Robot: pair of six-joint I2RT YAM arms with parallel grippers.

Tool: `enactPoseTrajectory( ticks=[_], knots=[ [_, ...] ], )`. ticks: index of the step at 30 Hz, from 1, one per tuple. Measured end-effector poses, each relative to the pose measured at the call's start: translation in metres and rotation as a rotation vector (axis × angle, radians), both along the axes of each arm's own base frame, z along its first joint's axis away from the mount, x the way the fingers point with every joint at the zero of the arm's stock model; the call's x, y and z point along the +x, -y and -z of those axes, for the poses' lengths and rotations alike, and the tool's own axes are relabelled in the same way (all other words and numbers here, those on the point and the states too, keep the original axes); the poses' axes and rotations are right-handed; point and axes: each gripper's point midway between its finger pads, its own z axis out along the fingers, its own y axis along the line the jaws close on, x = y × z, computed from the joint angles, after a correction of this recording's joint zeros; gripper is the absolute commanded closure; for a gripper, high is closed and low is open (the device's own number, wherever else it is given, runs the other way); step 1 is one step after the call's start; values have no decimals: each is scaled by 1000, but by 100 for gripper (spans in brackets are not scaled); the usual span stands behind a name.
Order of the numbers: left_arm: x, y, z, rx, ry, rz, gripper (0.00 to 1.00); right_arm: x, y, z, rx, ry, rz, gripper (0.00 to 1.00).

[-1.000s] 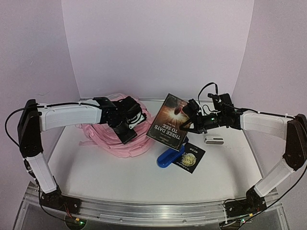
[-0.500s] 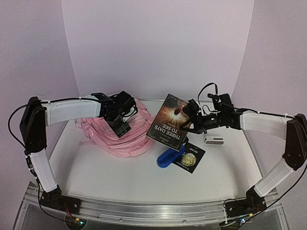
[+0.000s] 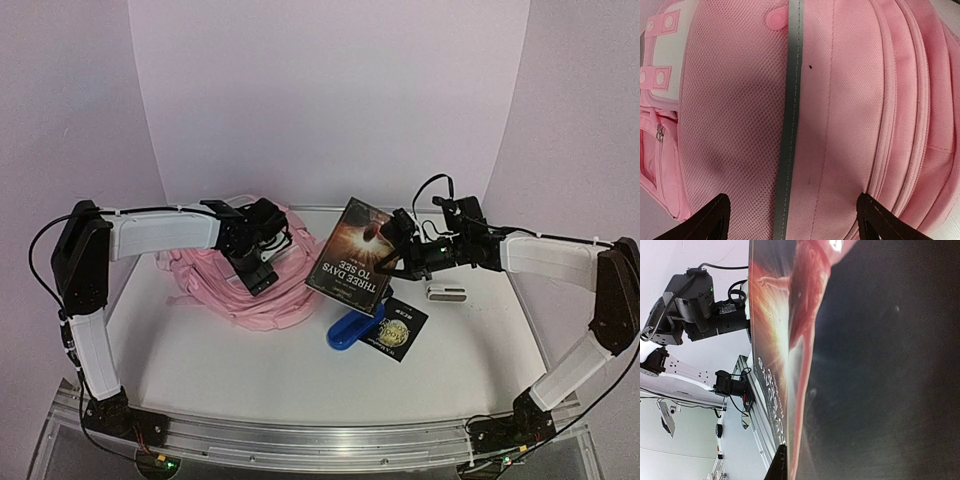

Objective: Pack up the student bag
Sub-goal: Place the book in the student bag.

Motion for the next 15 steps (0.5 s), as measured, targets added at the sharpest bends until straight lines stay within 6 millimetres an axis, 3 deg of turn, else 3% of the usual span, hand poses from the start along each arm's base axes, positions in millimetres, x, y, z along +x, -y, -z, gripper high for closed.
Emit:
enactPoseTrajectory(
  ticks=[15],
  knots=[
    [-21,32,-2,-65,-35,95,8,0,0,0,0,0,0,100]
  ],
)
